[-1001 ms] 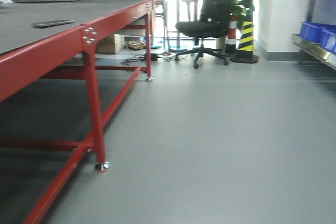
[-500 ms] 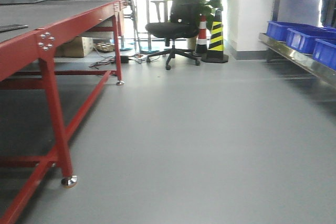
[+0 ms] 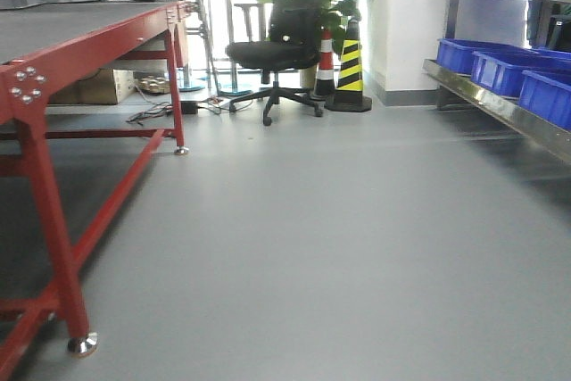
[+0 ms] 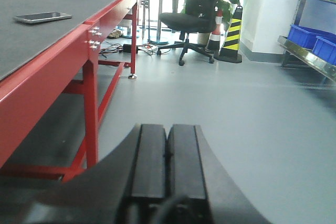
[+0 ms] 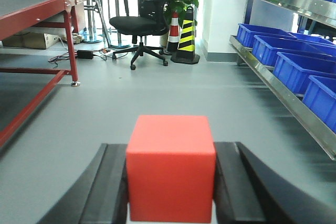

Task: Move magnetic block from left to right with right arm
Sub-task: 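Drive past the office chair and cone carrying the red cube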

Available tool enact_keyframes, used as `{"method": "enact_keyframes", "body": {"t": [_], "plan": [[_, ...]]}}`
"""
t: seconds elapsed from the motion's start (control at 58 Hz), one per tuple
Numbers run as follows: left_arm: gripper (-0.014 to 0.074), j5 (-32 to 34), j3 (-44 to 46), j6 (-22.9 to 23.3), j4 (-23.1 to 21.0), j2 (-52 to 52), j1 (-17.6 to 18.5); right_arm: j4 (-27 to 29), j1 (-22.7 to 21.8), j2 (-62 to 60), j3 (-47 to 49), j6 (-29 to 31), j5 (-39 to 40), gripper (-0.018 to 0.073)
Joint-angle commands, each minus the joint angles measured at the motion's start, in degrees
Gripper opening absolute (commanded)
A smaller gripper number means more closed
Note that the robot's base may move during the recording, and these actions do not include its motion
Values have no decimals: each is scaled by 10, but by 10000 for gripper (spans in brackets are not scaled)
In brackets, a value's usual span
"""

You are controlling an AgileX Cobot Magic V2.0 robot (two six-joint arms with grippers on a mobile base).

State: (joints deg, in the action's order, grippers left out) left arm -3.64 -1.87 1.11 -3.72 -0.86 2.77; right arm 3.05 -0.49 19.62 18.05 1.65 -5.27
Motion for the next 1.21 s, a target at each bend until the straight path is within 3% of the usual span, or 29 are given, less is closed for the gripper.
{"method": "enact_keyframes", "body": {"t": [0.0,1.19], "plan": [[-117,48,-5,1,-2,-5,0,0,-3,3,18,6,48,327],[-117,48,-5,1,-2,-5,0,0,-3,3,18,6,48,327]]}}
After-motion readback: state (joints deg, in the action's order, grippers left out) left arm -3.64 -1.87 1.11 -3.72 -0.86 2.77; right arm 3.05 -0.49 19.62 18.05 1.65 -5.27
